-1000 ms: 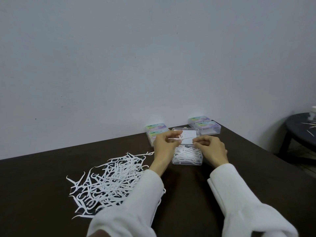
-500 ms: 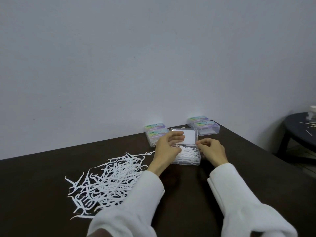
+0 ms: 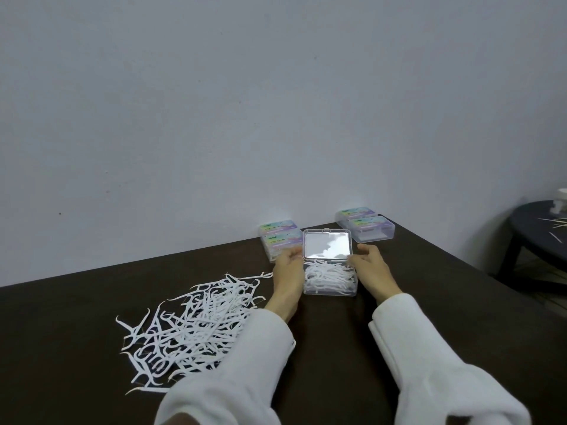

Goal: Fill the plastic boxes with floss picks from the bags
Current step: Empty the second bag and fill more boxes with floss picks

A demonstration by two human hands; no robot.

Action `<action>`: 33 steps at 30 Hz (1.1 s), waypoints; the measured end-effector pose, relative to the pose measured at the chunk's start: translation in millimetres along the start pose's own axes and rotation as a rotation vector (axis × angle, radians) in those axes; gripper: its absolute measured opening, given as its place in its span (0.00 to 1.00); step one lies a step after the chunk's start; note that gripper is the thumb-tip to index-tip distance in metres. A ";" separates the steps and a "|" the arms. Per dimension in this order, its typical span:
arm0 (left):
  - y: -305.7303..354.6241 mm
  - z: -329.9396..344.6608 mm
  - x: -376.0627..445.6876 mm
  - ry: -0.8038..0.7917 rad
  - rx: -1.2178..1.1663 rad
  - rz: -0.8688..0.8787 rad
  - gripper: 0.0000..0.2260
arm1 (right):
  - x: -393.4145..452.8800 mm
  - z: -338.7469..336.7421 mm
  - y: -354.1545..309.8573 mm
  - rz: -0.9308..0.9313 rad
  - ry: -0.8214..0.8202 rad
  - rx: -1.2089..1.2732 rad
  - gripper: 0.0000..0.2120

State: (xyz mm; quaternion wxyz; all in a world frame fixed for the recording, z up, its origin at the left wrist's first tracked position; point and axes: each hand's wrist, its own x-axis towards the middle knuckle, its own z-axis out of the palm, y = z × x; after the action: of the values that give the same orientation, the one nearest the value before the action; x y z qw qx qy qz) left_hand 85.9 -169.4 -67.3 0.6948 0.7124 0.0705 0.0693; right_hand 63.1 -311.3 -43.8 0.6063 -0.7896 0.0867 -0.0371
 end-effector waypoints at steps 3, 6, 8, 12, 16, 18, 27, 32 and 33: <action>2.7 5.1 -2.3 -0.056 -0.038 -0.035 0.15 | 3.8 3.2 2.0 0.012 -0.011 0.015 0.21; 18.1 5.3 -19.4 -0.146 0.003 0.033 0.17 | 5.7 6.0 4.6 0.034 -0.058 0.062 0.16; 17.2 6.4 -21.6 -0.206 0.024 0.064 0.20 | 11.1 5.8 8.8 0.046 -0.055 0.096 0.12; 9.0 4.2 -9.8 -0.171 -0.115 0.013 0.15 | 15.3 5.5 9.4 0.067 -0.014 0.192 0.09; 10.0 2.8 -7.4 -0.117 -0.294 -0.077 0.08 | 14.4 9.1 8.8 0.069 -0.015 0.226 0.21; 13.0 2.2 -11.3 -0.129 -0.312 -0.078 0.11 | 17.6 10.2 12.7 0.065 -0.018 0.228 0.25; 15.8 0.0 -17.0 -0.161 -0.214 -0.145 0.11 | 11.5 12.0 5.9 0.042 -0.040 0.070 0.15; 21.9 -2.8 -20.3 -0.174 0.018 -0.112 0.16 | 12.2 12.3 8.6 0.037 -0.076 0.031 0.16; 23.1 -4.3 -19.8 -0.185 0.028 -0.121 0.17 | 12.0 12.1 9.2 0.034 -0.081 0.027 0.16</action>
State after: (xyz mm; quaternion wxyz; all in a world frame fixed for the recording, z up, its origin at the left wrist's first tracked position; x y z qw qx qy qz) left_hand 65.7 -169.6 -44.2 0.6912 0.7198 0.0500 -0.0398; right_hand 76.1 -304.3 -56.4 0.6205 -0.7806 0.0748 0.0041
